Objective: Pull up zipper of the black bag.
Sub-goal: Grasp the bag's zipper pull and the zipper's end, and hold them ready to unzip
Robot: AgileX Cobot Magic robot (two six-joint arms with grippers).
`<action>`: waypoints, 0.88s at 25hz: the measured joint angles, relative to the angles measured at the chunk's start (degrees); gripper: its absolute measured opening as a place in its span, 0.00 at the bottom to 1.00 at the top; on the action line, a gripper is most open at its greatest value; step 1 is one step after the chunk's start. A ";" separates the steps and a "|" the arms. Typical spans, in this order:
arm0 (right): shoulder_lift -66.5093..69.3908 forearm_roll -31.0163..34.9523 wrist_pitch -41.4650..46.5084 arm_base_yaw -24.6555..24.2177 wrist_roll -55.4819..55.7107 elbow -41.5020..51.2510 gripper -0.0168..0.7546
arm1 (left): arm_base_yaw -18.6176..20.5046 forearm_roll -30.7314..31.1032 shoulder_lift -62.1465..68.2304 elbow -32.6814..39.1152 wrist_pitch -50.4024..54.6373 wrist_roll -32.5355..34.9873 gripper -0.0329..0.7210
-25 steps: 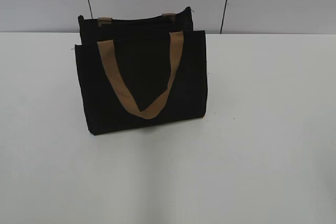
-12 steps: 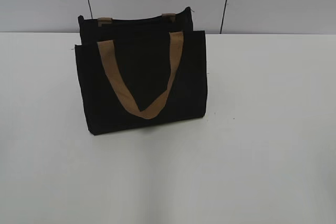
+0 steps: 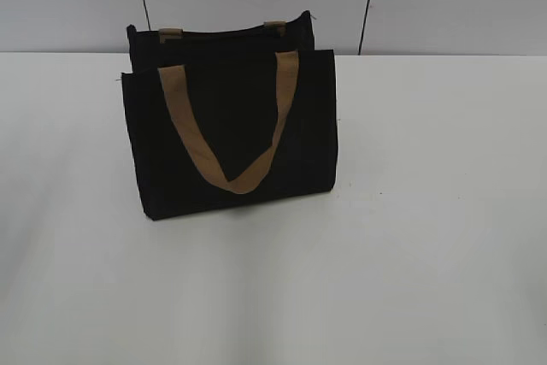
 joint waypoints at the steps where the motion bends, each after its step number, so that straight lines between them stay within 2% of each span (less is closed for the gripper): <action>1: 0.00 0.00 0.00 0.00 0.00 0.00 0.54 | 0.00 0.30 3.62 0.61 -4.78 0.00 0.82; 3: 0.00 0.00 0.00 0.00 0.00 0.00 0.54 | 0.00 0.77 12.94 1.40 -12.96 -0.44 0.82; 7: 0.00 0.00 0.00 0.00 0.00 0.00 0.54 | 0.89 4.12 31.10 1.52 -29.66 -6.64 0.82; 12: 0.00 0.00 0.00 0.00 0.00 0.00 0.54 | 3.54 12.56 51.09 1.52 -47.00 -8.87 0.82; 17: 0.00 0.00 0.00 0.00 0.00 0.00 0.54 | 3.99 21.21 65.54 1.09 -56.35 -10.15 0.82; 22: 0.00 0.00 0.00 0.00 0.00 0.00 0.54 | 4.05 29.45 72.84 -4.22 -56.55 -12.70 0.79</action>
